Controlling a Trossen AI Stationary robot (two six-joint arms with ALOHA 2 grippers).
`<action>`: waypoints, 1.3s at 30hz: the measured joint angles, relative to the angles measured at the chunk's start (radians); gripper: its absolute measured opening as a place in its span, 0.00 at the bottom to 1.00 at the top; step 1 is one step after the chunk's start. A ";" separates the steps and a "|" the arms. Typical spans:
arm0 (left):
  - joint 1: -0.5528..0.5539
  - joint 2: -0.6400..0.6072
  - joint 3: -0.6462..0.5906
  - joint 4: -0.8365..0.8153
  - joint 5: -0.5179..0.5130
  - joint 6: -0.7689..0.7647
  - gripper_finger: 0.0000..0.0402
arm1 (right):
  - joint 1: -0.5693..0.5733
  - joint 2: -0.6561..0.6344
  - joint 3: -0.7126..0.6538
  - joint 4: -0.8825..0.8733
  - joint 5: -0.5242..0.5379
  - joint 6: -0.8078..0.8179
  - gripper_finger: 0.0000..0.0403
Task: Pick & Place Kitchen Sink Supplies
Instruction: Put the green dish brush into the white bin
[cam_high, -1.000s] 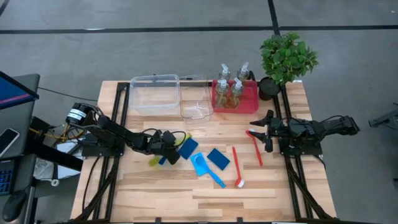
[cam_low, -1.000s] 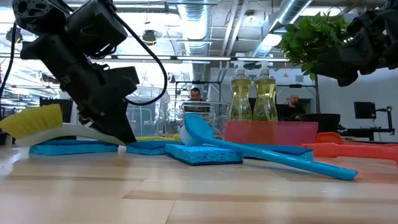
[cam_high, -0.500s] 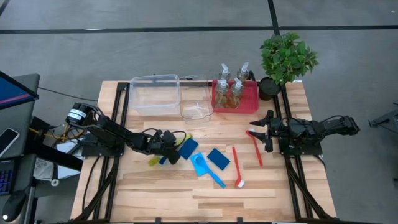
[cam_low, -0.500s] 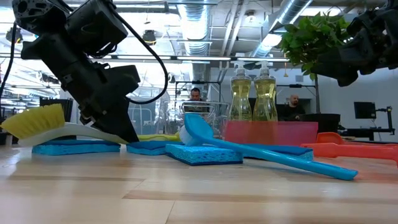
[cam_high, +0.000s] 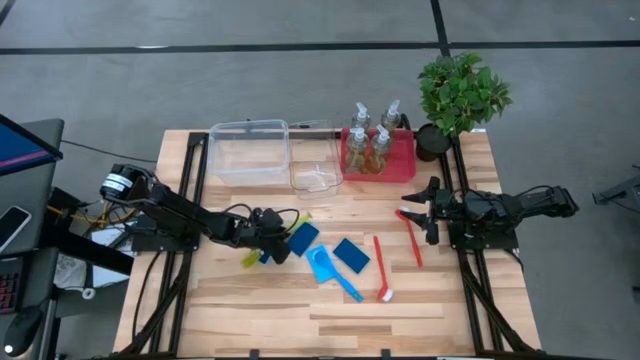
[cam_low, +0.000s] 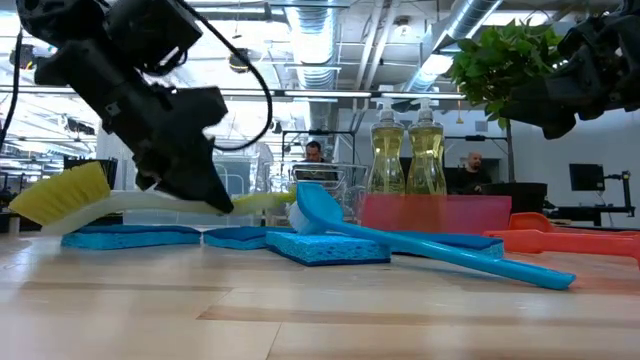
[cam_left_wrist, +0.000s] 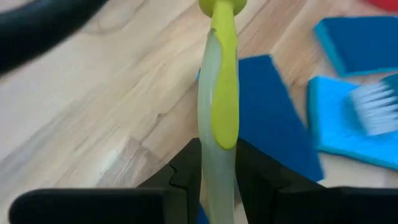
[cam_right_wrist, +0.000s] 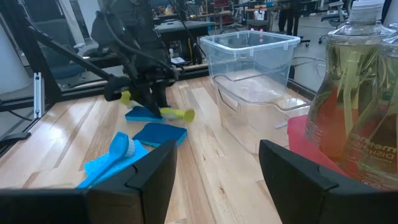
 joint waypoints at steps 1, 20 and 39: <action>-0.004 -0.013 0.000 0.000 -0.005 0.009 0.21 | 0.000 0.000 0.000 0.000 0.000 0.000 0.55; -0.116 -0.282 0.000 0.011 -0.248 0.197 0.20 | 0.000 0.000 0.000 0.000 0.000 0.000 0.55; -0.114 -0.517 0.000 0.024 -0.436 0.474 0.20 | 0.000 0.000 0.000 0.000 0.000 0.000 0.55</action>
